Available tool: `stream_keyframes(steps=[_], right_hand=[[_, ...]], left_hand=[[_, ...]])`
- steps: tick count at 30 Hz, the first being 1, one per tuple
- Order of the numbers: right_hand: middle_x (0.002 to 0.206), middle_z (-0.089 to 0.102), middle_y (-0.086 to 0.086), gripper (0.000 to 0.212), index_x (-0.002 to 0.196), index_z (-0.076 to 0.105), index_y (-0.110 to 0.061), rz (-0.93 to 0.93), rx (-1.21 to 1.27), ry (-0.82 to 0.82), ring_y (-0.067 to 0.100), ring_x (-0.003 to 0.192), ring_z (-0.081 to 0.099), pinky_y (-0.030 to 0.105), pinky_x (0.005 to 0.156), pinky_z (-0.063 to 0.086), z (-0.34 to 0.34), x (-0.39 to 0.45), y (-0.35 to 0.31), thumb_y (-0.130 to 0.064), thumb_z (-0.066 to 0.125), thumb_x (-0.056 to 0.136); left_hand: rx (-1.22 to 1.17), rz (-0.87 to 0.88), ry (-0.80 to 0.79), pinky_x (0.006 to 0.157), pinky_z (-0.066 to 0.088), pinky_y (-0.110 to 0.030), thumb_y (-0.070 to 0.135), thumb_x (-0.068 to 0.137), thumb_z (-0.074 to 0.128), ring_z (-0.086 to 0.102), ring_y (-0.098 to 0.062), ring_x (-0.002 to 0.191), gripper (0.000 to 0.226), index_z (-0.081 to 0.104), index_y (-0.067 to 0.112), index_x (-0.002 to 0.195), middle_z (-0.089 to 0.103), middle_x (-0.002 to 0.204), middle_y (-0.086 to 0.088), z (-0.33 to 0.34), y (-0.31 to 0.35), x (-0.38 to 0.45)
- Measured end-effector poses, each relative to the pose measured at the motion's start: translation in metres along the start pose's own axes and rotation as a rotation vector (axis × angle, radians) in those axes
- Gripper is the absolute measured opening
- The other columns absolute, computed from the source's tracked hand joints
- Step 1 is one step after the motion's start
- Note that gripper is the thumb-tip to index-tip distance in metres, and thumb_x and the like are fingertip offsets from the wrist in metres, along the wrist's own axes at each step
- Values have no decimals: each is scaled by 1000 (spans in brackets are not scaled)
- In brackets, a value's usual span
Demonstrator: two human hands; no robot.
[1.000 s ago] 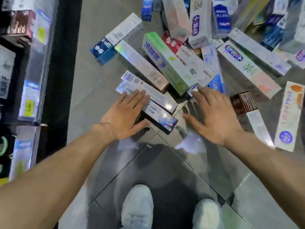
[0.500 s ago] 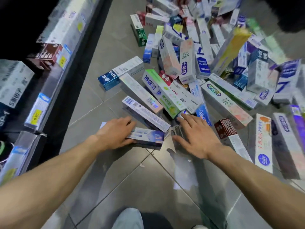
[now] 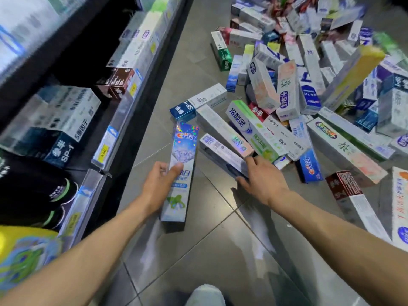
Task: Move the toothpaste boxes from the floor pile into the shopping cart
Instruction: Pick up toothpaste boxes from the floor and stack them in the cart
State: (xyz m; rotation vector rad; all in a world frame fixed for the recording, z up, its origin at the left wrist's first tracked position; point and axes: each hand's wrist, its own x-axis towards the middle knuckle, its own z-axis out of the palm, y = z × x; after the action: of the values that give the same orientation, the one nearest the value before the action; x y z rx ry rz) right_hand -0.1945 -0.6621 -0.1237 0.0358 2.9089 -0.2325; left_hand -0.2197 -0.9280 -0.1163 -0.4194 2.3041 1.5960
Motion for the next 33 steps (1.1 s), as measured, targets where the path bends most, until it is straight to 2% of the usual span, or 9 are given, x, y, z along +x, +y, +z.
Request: stream_keyframes(steps=[3, 9, 13, 17, 20, 23, 25, 29, 33], right_hand=[[121, 56, 13, 58, 128, 40, -13, 127, 76, -47, 32, 105, 59, 45, 83, 54, 12, 9, -7, -53, 61, 92], [122, 61, 13, 52, 125, 50, -9, 267, 414, -178, 31, 108, 61, 44, 90, 53, 16, 19, -20, -45, 68, 91], [107, 73, 10, 37, 110, 58, -15, 353, 1176, -373, 24, 95, 73, 47, 87, 59, 6, 1, -18, -28, 80, 83], [99, 74, 17, 31, 102, 49, -16, 436, 1611, -379, 28, 83, 73, 43, 77, 58, 2, -18, -24, -4, 72, 86], [97, 75, 16, 40, 110, 52, -17, 402, 1712, -366, 28, 78, 70, 44, 78, 57, -13, -27, -27, 3, 72, 81], [103, 74, 18, 58, 113, 53, -17, 400, 1824, -367, 34, 91, 68, 55, 92, 52, -41, -44, -29, 3, 74, 63], [103, 72, 17, 60, 115, 52, -15, 410, 1900, -354, 33, 92, 67, 58, 95, 50, -68, -57, -33, 3, 67, 60], [82, 68, 9, 43, 104, 49, -13, 488, 1952, -205, 24, 70, 66, 41, 72, 54, -152, -87, -40, 7, 53, 67], [81, 64, 13, 44, 99, 46, -15, 518, 1905, -96, 29, 72, 60, 37, 63, 50, -268, -127, -46, 7, 48, 61]], left_hand=[[-181, -97, -24, 60, 57, -28, 47, 92, 68, 70, -18, 69, 41, 47, 11, 99, 70, 87, -8, 3, -4, -11], [-304, -186, -23, 53, 56, -28, 39, 96, 64, 69, -13, 61, 32, 50, 11, 99, 70, 79, -5, 12, -7, -19], [-346, -235, -14, 72, 61, -45, 45, 94, 65, 71, -20, 67, 36, 51, 12, 96, 72, 82, -9, 22, 8, -14], [-396, -244, -31, 84, 56, -64, 50, 89, 70, 74, -37, 86, 47, 52, 9, 103, 75, 92, -17, 35, 29, -14], [-452, -246, -63, 78, 60, -57, 41, 91, 70, 73, -32, 79, 45, 51, 5, 109, 75, 91, -17, 44, 45, -20], [-443, -222, -124, 60, 62, -39, 21, 91, 73, 74, -24, 72, 44, 49, 2, 121, 75, 92, -14, 53, 75, -36], [-452, -199, -145, 59, 61, -36, 15, 90, 74, 74, -22, 73, 46, 49, 0, 126, 74, 99, -15, 52, 101, -54], [-469, -201, -189, 61, 62, -39, 17, 90, 74, 74, -24, 75, 42, 53, 3, 124, 74, 102, -14, 36, 170, -106], [-449, -139, -215, 67, 62, -40, 17, 91, 72, 74, -23, 81, 39, 54, 6, 123, 76, 100, -7, 14, 263, -166]])
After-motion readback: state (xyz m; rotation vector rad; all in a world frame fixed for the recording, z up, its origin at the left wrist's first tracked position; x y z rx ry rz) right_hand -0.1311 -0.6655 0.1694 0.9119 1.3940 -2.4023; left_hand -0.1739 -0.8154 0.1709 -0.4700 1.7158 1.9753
